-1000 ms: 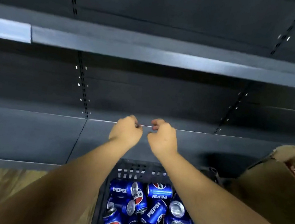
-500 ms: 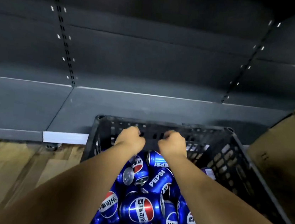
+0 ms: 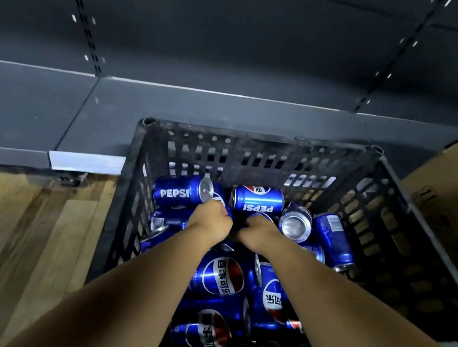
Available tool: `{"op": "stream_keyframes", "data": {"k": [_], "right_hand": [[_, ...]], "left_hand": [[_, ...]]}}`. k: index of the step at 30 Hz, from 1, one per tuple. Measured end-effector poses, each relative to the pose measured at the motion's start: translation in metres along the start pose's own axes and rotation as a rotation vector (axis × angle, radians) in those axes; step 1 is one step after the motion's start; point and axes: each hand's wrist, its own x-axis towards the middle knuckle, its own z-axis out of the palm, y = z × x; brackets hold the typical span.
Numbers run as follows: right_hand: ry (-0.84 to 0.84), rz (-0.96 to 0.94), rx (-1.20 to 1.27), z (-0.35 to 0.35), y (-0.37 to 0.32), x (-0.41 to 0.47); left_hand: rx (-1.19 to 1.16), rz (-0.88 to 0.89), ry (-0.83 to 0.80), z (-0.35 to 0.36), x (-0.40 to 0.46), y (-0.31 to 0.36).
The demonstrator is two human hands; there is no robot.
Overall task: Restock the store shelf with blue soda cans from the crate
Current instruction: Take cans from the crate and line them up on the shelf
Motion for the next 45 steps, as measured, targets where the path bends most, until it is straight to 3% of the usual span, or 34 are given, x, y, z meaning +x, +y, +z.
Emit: {"op": "stream_keyframes", "data": {"k": [5,10,15,20,26,30,34,42,45], "right_hand": [[-0.241,-0.148,-0.132,-0.002,-0.003,-0.010],[-0.199,-0.291,-0.493,0.005,-0.016,-0.010],[-0.212,-0.338,-0.562,0.016,-0.019,-0.011],[-0.209,-0.375,-0.733,0.029,-0.021,-0.025],[-0.256,-0.273,-0.765,0.037,-0.037,-0.022],[-0.156,-0.316,-0.672,0.024,-0.034,-0.033],[-0.051,-0.296,-0.433,-0.007,-0.036,-0.052],[0.148,-0.310,-0.036,-0.133,-0.097,-0.112],[0.178,-0.323,0.036,-0.186,-0.124,-0.158]], "left_hand": [[0.047,-0.007,-0.057,0.015,0.002,-0.016],[0.085,0.028,-0.060,0.018,0.004,-0.021],[0.020,0.058,-0.046,0.018,0.002,-0.035],[-0.062,0.001,-0.176,0.005,0.003,-0.039],[-0.155,-0.039,-0.196,-0.013,-0.003,-0.031],[-0.189,-0.113,-0.228,-0.026,-0.008,-0.025],[-0.053,-0.125,-0.223,-0.062,-0.007,0.007],[-0.190,-0.037,0.033,-0.165,-0.049,0.132],[-0.292,-0.089,0.127,-0.199,-0.082,0.179]]}}
